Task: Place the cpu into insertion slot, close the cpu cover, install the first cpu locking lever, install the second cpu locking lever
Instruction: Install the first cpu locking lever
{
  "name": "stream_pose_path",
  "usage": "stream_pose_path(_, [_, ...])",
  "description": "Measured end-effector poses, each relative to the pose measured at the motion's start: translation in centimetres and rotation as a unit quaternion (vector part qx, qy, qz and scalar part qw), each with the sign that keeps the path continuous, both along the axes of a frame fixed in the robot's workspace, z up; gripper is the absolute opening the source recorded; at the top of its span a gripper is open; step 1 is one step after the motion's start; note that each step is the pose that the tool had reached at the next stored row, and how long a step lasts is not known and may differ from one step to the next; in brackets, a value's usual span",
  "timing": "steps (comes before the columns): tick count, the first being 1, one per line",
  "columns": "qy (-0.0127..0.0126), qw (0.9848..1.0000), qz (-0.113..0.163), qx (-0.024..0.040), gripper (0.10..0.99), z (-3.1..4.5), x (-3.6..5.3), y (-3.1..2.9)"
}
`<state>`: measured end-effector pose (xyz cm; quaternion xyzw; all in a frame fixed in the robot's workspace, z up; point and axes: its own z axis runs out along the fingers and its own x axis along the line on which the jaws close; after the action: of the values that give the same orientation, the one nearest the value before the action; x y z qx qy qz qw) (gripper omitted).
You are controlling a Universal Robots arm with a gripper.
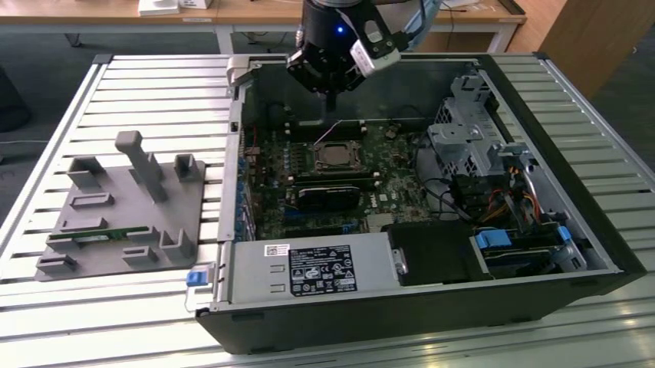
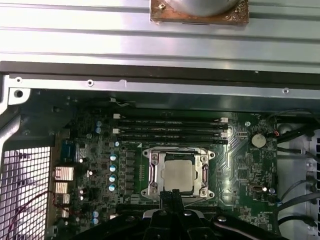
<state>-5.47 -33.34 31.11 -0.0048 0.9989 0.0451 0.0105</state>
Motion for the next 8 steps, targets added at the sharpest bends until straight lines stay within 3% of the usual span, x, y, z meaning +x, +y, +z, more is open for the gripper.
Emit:
stream_pose_path(4, [-0.0001,1.0,0.0,0.0001,0.106,-0.63,0.0,0.3])
stream_pose_path(8, [0.0,1.0,0.0,-0.0001,0.106,-0.64,0.0,0.3])
